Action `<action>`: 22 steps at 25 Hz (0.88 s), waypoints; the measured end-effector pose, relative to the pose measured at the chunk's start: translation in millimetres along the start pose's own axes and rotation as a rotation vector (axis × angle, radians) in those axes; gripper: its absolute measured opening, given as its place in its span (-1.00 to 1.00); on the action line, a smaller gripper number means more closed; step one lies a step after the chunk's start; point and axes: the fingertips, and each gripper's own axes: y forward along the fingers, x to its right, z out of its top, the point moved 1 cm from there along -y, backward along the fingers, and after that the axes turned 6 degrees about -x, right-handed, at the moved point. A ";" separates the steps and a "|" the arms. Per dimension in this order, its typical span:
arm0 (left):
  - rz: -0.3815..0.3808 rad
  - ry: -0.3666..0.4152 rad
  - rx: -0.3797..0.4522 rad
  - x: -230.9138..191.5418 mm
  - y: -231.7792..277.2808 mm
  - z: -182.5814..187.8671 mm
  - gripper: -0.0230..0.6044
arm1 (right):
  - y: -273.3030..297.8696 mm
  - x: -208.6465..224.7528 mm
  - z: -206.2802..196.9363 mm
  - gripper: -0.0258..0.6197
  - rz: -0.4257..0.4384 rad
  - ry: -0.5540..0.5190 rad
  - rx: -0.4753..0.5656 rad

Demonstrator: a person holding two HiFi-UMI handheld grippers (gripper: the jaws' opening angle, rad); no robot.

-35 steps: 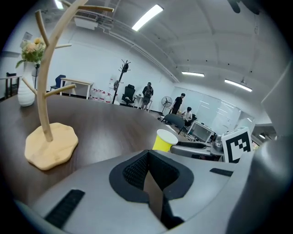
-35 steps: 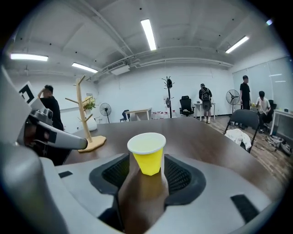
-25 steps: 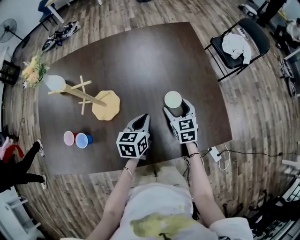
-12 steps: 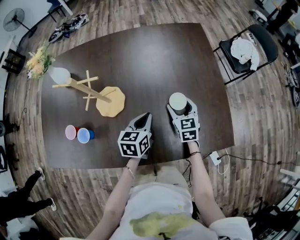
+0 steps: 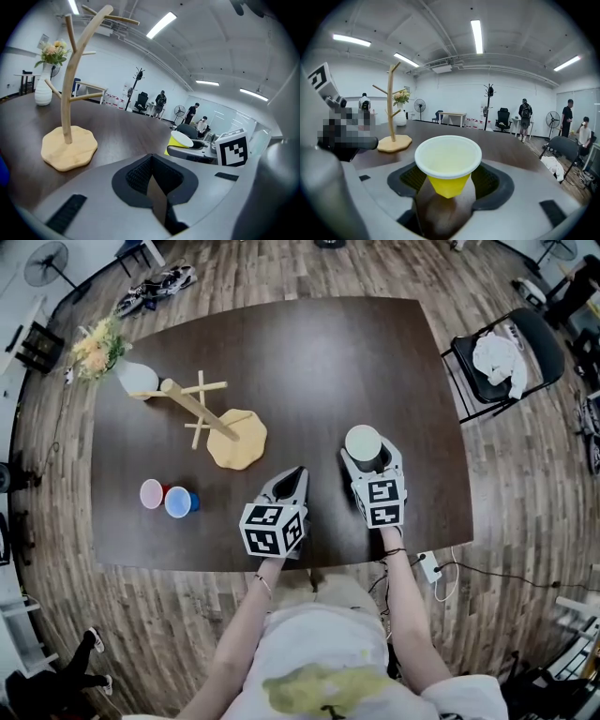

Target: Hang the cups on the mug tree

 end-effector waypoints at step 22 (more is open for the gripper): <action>-0.042 0.019 0.055 -73.2 -76.2 22.5 -0.87 | 7.1 -87.1 69.8 0.00 -0.075 -0.191 -0.024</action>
